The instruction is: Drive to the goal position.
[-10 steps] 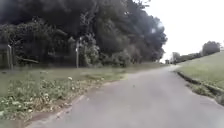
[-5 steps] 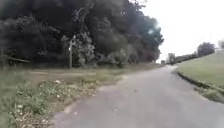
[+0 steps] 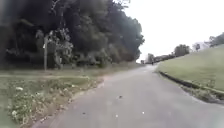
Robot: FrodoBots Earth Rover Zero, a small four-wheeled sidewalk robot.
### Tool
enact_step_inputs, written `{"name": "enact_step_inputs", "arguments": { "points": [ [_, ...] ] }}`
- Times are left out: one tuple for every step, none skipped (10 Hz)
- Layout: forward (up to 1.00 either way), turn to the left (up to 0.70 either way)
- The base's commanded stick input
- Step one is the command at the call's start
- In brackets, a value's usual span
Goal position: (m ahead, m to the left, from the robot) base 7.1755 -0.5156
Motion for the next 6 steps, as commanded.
{"name": "enact_step_inputs", "arguments": {
  "points": [
    [1.00, 0.00],
    [1.00, 0.00],
    [1.00, 0.00],
    [1.00, 0.00],
    [1.00, 0.00],
    [1.00, 0.00]
  ]
}}
